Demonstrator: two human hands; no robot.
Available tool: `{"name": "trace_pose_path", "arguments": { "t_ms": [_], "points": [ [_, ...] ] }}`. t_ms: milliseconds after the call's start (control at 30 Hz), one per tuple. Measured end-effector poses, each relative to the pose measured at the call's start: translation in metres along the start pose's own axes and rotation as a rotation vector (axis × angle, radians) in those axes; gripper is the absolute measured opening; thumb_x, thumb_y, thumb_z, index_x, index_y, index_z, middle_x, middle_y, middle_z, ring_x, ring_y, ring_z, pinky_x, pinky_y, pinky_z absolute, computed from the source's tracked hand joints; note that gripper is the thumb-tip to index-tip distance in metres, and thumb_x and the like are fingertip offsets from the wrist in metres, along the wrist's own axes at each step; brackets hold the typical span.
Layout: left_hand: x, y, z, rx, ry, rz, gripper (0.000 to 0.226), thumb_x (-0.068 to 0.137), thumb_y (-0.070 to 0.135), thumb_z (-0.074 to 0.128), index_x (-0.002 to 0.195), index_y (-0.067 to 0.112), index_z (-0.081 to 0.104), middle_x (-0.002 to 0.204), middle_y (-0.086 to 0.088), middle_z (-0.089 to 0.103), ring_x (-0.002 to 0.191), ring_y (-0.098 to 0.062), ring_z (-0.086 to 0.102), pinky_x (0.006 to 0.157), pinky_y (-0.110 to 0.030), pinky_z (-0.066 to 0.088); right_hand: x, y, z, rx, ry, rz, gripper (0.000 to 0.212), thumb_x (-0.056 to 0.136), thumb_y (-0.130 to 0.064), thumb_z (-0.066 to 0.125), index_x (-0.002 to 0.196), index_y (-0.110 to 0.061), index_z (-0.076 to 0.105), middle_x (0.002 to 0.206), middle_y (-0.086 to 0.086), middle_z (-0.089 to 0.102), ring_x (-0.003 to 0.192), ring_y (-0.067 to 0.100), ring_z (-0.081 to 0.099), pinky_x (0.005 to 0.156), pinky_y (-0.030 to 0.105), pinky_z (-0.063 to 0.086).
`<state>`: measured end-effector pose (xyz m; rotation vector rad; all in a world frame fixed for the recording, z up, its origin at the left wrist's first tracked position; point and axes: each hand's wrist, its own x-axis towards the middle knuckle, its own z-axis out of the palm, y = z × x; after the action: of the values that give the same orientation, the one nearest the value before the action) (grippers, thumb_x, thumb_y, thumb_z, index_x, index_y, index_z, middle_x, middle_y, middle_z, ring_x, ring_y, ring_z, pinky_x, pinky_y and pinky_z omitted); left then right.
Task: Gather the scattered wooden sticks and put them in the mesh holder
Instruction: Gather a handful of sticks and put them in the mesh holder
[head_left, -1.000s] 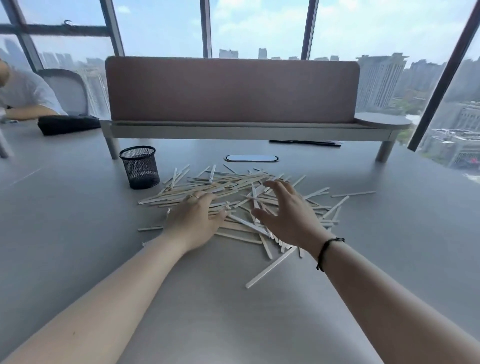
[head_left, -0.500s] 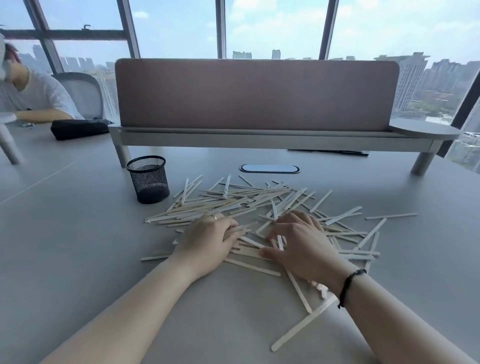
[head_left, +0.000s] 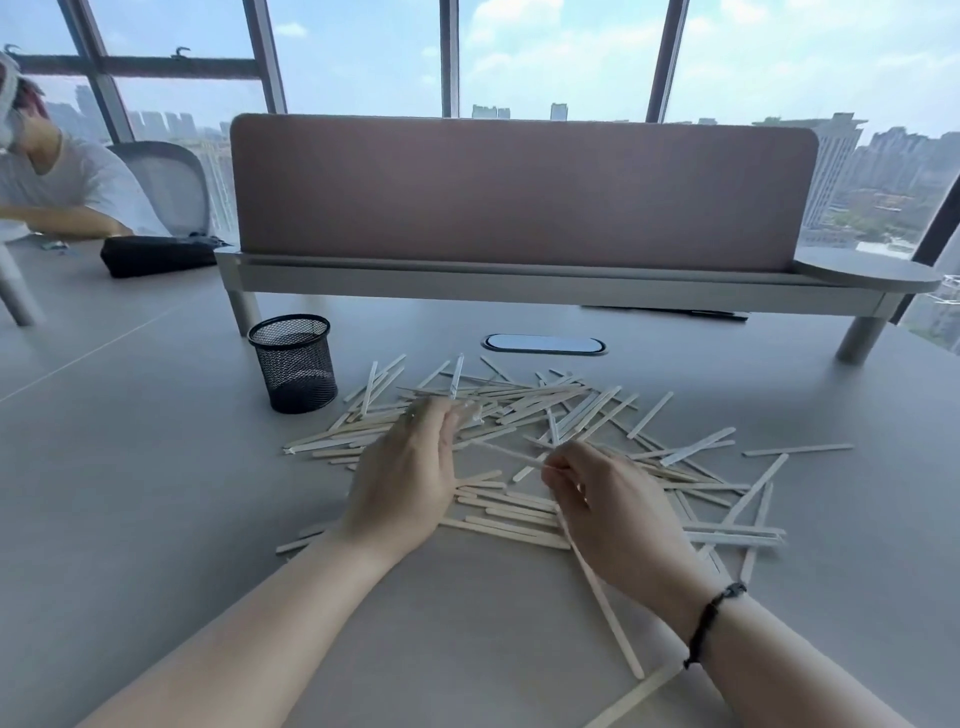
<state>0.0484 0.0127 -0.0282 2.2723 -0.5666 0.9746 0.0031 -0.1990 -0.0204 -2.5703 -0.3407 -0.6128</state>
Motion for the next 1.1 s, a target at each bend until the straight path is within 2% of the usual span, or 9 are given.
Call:
{"name": "trace_pose_path", "arguments": {
  "t_ms": [100, 167, 267, 367, 533, 633, 767, 867, 1100],
  "points": [
    [0.004, 0.003, -0.01, -0.024, 0.055, -0.038, 0.039, 0.104, 0.04, 0.032, 0.088, 0.01, 0.051, 0.06, 0.004, 0.054, 0.054, -0.032, 0.056, 0.048, -0.04, 0.045, 0.005, 0.009, -0.015, 0.014, 0.011, 0.025, 0.008, 0.099, -0.031, 0.05, 0.095, -0.028, 0.057, 0.068, -0.005, 0.058, 0.066, 0.026, 0.054, 0.057, 0.037, 0.043],
    [0.006, 0.003, -0.017, -0.043, 0.022, -0.041, 0.047, 0.101, 0.056, 0.031, 0.083, 0.016, 0.048, 0.052, 0.011, 0.042, 0.048, -0.024, 0.049, 0.046, -0.032, 0.038, 0.005, 0.014, -0.027, 0.008, -0.096, 0.06, 0.01, 0.097, -0.038, 0.051, 0.105, -0.033, 0.055, 0.068, -0.006, 0.059, 0.067, 0.025, 0.055, 0.062, 0.037, 0.048],
    [0.007, -0.004, -0.022, -0.042, -0.044, -0.05, 0.041, 0.094, 0.065, 0.044, 0.077, 0.027, 0.04, 0.052, 0.013, 0.043, 0.049, -0.017, 0.054, 0.046, -0.028, 0.035, -0.003, 0.01, -0.036, -0.111, -0.348, 0.107, 0.052, 0.078, -0.074, 0.058, 0.122, -0.048, 0.048, 0.075, -0.012, 0.056, 0.074, 0.017, 0.055, 0.066, 0.033, 0.046],
    [0.01, -0.014, -0.022, -0.035, -0.015, -0.106, 0.032, 0.093, 0.045, 0.064, 0.074, 0.03, 0.043, 0.055, 0.015, 0.048, 0.051, -0.013, 0.054, 0.048, -0.03, 0.042, -0.005, 0.001, -0.025, -0.241, -0.445, 0.06, 0.082, 0.058, -0.093, 0.051, 0.127, -0.049, 0.048, 0.108, -0.017, 0.063, 0.099, 0.016, 0.061, 0.079, 0.033, 0.05],
    [0.01, -0.028, -0.017, -0.011, -0.112, -0.142, 0.035, 0.092, 0.034, 0.064, 0.063, 0.02, 0.049, 0.047, 0.008, 0.039, 0.047, -0.007, 0.04, 0.049, -0.029, 0.028, 0.007, -0.007, -0.005, -0.122, -0.385, 0.052, 0.05, 0.076, -0.073, 0.06, 0.109, -0.035, 0.063, 0.093, -0.013, 0.055, 0.092, 0.016, 0.059, 0.07, 0.031, 0.044],
    [0.007, -0.028, -0.013, 0.013, -0.201, -0.133, 0.026, 0.09, 0.04, 0.057, 0.073, 0.021, 0.06, 0.054, 0.009, 0.048, 0.055, -0.018, 0.05, 0.052, -0.031, 0.039, 0.02, -0.012, 0.001, -0.037, -0.443, 0.111, 0.036, 0.076, -0.059, 0.072, 0.092, -0.028, 0.06, 0.088, -0.011, 0.057, 0.083, 0.015, 0.057, 0.068, 0.029, 0.044],
    [0.005, -0.024, -0.014, -0.01, -0.217, -0.134, 0.009, 0.089, 0.03, 0.059, 0.086, 0.027, 0.068, 0.06, 0.009, 0.054, 0.061, -0.021, 0.053, 0.055, -0.03, 0.041, 0.038, -0.018, 0.002, -0.028, -0.576, 0.14, 0.038, 0.072, -0.051, 0.08, 0.074, -0.023, 0.054, 0.065, -0.011, 0.049, 0.057, 0.009, 0.043, 0.054, 0.028, 0.034],
    [0.005, -0.025, -0.014, 0.035, -0.198, -0.163, 0.011, 0.091, 0.031, 0.06, 0.094, 0.027, 0.069, 0.071, 0.004, 0.066, 0.068, -0.024, 0.059, 0.057, -0.029, 0.036, 0.048, -0.025, 0.001, -0.03, -0.669, 0.127, 0.031, 0.075, -0.048, 0.079, 0.068, -0.021, 0.064, 0.058, -0.008, 0.054, 0.048, 0.006, 0.043, 0.049, 0.025, 0.034],
    [0.004, -0.023, -0.016, 0.013, -0.231, -0.214, 0.007, 0.092, 0.029, 0.061, 0.089, 0.025, 0.065, 0.062, 0.007, 0.054, 0.066, -0.023, 0.059, 0.057, -0.03, 0.04, 0.055, -0.035, -0.004, -0.1, -0.743, 0.061, 0.03, 0.077, -0.048, 0.078, 0.066, -0.025, 0.062, 0.065, -0.005, 0.06, 0.056, 0.009, 0.049, 0.052, 0.024, 0.036]
  ]
}}
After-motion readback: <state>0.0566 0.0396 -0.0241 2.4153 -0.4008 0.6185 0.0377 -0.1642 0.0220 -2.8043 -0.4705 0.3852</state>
